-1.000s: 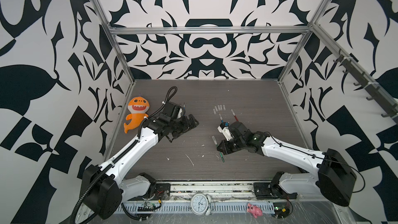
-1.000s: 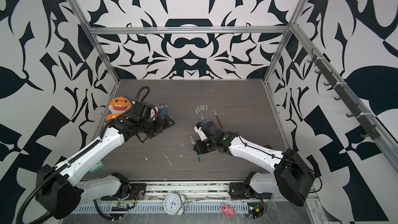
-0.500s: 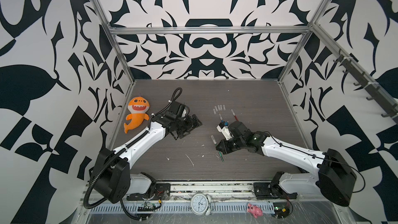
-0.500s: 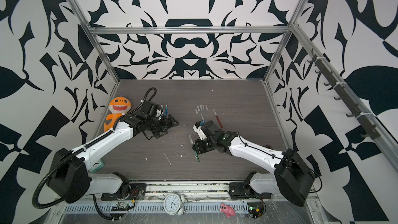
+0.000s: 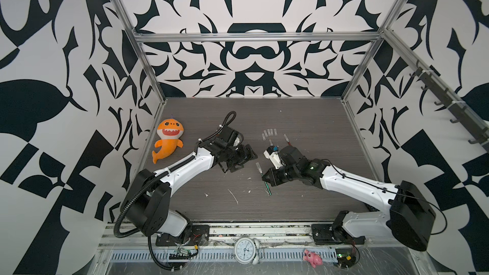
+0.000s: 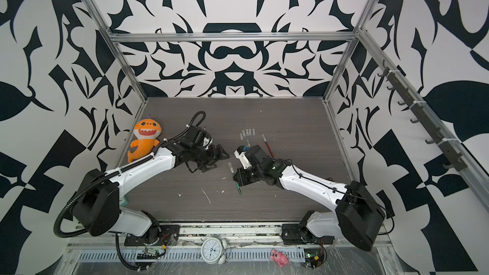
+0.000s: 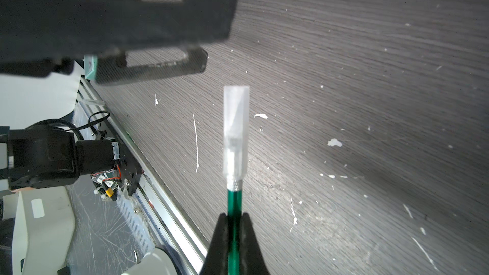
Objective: Remove protective caps from carving knives
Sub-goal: Remove the protective sleeve from the carving knife.
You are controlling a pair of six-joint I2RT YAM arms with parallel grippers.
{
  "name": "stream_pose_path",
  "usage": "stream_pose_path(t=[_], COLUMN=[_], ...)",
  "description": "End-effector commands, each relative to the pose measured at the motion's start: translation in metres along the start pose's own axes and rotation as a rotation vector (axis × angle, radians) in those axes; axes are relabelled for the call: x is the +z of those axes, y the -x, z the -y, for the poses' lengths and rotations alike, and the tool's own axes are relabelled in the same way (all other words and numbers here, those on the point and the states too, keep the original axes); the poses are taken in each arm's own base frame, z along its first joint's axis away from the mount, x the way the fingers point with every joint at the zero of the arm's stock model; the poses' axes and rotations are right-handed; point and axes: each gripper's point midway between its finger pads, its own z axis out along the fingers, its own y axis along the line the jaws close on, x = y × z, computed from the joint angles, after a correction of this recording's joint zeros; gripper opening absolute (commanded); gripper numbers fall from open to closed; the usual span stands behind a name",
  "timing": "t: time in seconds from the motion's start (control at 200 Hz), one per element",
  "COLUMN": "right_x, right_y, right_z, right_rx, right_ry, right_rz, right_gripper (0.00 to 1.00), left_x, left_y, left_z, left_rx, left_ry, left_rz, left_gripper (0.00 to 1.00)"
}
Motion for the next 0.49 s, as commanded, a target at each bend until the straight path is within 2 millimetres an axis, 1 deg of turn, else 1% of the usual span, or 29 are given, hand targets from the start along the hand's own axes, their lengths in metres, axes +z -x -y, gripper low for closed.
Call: stream_pose_path(t=[0.0,0.085,0.17,0.32,0.49], right_x=[-0.002,-0.002,-0.003,0.002,0.004], right_y=[0.019,0.022,0.025,0.024,0.024], right_z=[-0.016,-0.017,-0.018,-0.018,-0.02], right_rx=[-0.029,-0.026,-0.026,-0.02,-0.017], right_ry=[0.034,0.034,0.039,0.045,0.054], right_rz=[0.044,0.053,0.065,0.054,0.046], right_gripper=[0.0,0.0,0.0,0.0,0.0], left_x=[0.005,0.011,0.015,0.022,0.024], left_y=[-0.003,-0.007,-0.009,-0.011,-0.007], left_z=[0.017,0.018,0.015,0.017,0.022], left_rx=[0.006,0.015,0.007,0.005,0.009], left_ry=[-0.035,-0.032,-0.028,-0.036,-0.044], left_rz=[-0.016,-0.031,-0.039,-0.05,-0.035], left_gripper=[0.8,0.77,0.72,0.63,0.51])
